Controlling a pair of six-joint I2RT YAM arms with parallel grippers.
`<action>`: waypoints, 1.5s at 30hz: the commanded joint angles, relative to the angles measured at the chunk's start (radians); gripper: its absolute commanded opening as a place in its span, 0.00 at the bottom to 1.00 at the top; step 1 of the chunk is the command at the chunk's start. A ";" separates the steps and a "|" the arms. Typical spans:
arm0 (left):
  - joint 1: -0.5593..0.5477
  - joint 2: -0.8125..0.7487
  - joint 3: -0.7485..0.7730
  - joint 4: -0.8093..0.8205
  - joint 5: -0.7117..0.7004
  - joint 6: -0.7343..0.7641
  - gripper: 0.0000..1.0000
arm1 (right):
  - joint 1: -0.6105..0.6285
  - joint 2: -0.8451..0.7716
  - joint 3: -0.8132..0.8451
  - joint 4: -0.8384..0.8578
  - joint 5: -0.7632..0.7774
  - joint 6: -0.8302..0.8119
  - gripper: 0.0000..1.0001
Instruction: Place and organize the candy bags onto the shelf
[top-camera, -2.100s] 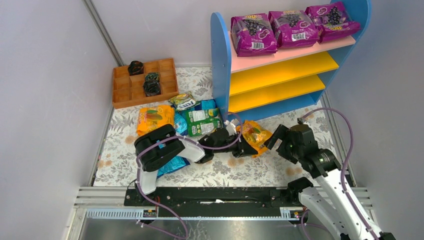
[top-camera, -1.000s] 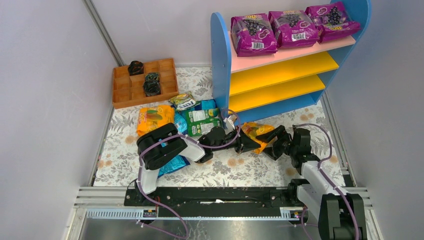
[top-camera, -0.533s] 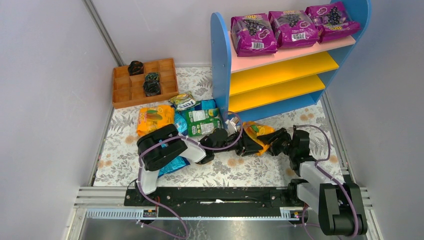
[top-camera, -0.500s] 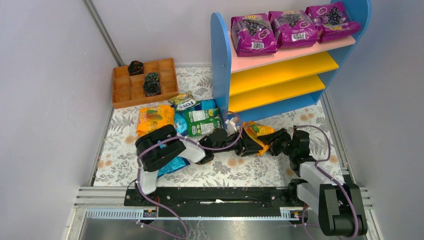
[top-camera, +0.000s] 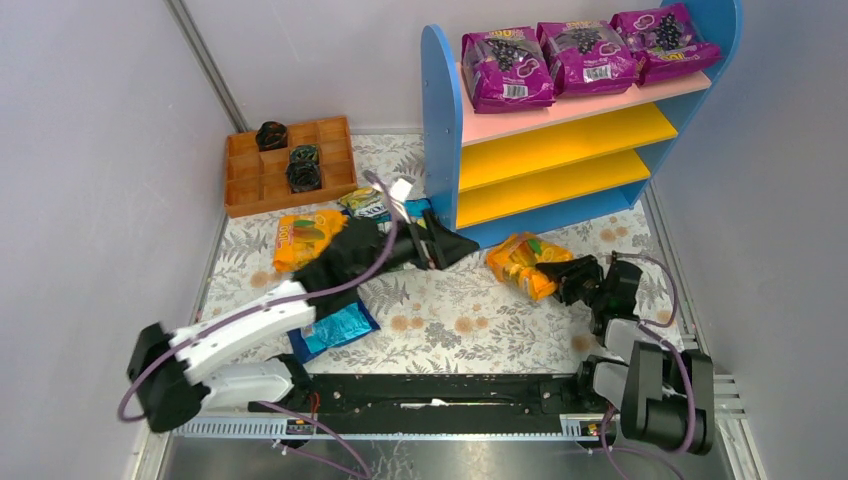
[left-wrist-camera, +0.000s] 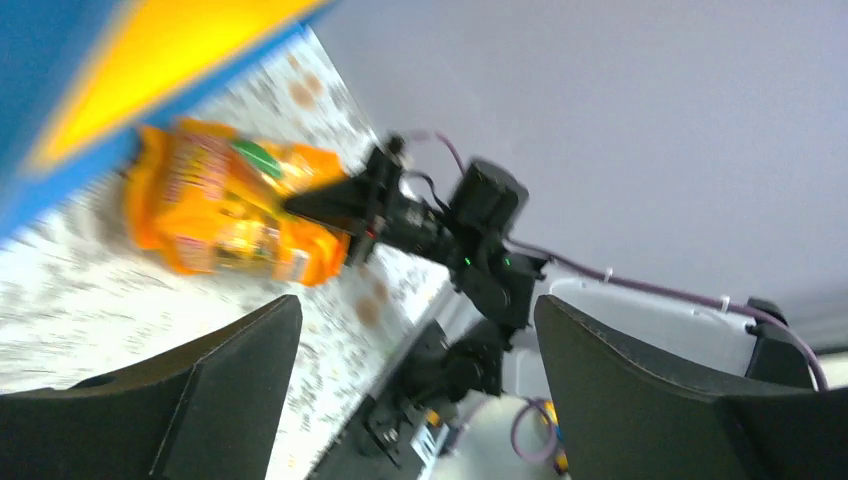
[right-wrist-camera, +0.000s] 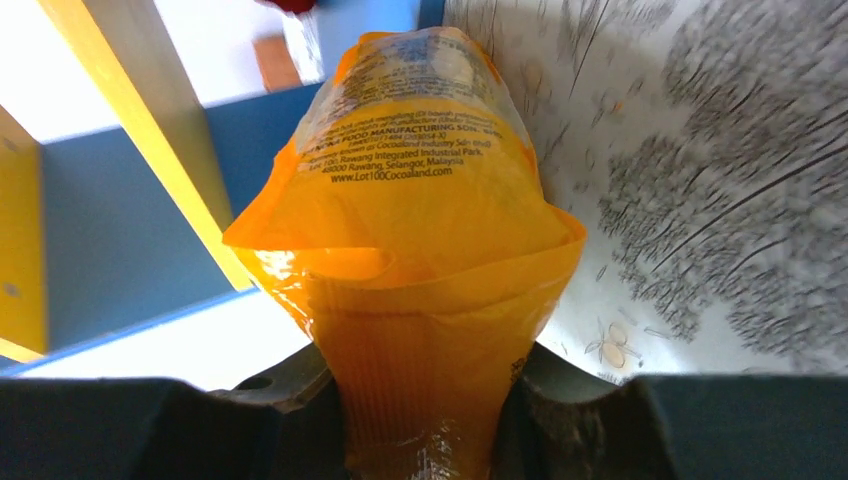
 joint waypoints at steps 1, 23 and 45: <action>0.069 -0.165 0.164 -0.392 -0.168 0.315 0.94 | -0.159 0.077 0.037 0.263 -0.200 0.049 0.33; 0.097 -0.536 0.212 -0.433 -0.808 0.797 0.99 | -0.367 0.509 0.325 0.618 -0.167 0.210 0.34; 0.136 -0.551 0.116 -0.366 -0.842 0.816 0.99 | -0.365 0.813 0.655 0.299 -0.012 0.030 0.70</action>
